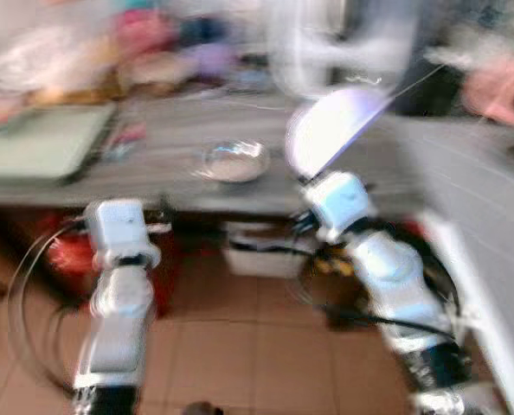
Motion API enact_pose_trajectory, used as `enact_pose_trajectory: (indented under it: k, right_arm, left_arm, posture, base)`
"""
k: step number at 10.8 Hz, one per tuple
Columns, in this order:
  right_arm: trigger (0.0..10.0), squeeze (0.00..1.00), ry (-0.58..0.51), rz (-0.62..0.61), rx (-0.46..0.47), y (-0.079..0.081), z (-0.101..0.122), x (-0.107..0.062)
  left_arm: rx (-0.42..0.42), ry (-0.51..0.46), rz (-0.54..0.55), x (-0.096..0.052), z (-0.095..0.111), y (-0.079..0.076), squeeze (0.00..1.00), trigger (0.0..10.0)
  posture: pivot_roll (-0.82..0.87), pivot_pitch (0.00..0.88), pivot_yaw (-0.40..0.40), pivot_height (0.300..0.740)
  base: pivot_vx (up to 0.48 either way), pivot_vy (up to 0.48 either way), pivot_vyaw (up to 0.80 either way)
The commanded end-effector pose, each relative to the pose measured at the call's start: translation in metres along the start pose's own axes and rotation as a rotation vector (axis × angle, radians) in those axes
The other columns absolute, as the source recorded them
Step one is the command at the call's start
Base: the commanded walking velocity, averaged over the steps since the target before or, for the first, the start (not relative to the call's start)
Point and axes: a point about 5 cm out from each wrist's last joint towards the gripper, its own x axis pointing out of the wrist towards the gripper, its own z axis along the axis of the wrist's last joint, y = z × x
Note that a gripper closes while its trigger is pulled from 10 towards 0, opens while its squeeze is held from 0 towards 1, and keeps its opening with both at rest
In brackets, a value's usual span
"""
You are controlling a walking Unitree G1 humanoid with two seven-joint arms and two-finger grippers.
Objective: Setting the table
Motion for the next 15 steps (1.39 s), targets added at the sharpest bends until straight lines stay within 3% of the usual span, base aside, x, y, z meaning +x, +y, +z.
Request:
enact_pose_trajectory:
  k: [1,5,7,10,12,13,15]
  right_arm:
    - [10.0,0.00,0.002,-0.026,-0.022,-0.010,0.000,-0.004]
    - [10.0,0.00,0.016,-0.018,-0.035,-0.010,-0.002,-0.003]
    - [10.0,0.00,0.096,0.042,-0.100,-0.010,-0.013,-0.001]
    - [10.0,0.00,0.143,0.335,-0.261,-0.017,-0.015,0.003]
    - [10.0,0.00,0.168,0.458,-0.337,-0.031,-0.013,0.013]
    - [10.0,0.00,0.185,0.567,-0.440,-0.041,-0.008,0.025]
    - [10.0,0.00,0.219,0.667,-0.529,-0.049,-0.003,0.044]
  left_arm:
    - [-0.006,-0.021,-0.021,0.001,0.005,-0.009,0.00,10.0]
    - [-0.026,-0.036,-0.036,0.001,0.008,-0.012,0.00,10.0]
    - [-0.036,-0.035,-0.050,-0.002,0.008,-0.015,0.00,10.0]
    - [-0.024,0.004,-0.055,-0.013,0.000,-0.010,0.00,10.0]
    - [-0.022,0.028,-0.066,-0.017,-0.003,-0.010,0.00,10.0]
    - [-0.032,0.050,-0.072,-0.020,-0.004,-0.011,0.00,10.0]
    - [-0.039,0.074,-0.093,-0.025,-0.006,-0.012,0.00,10.0]
  posture:
    - [-0.03,0.024,0.038,0.740]
    - [-0.03,0.027,0.042,0.740]
    - [-0.03,0.033,0.042,0.740]
    - [-0.03,0.067,0.043,0.740]
    - [-0.02,0.090,0.048,0.740]
    - [-0.02,0.105,0.053,0.740]
    - [0.00,0.127,0.059,0.740]
  base:
    - [0.472,0.000,0.80]
    - [0.451,0.000,0.00]
    - [0.000,0.000,0.00]
    - [0.000,0.000,0.00]
    - [0.000,0.000,0.00]
    - [0.000,0.000,0.00]
    - [0.000,0.000,0.00]
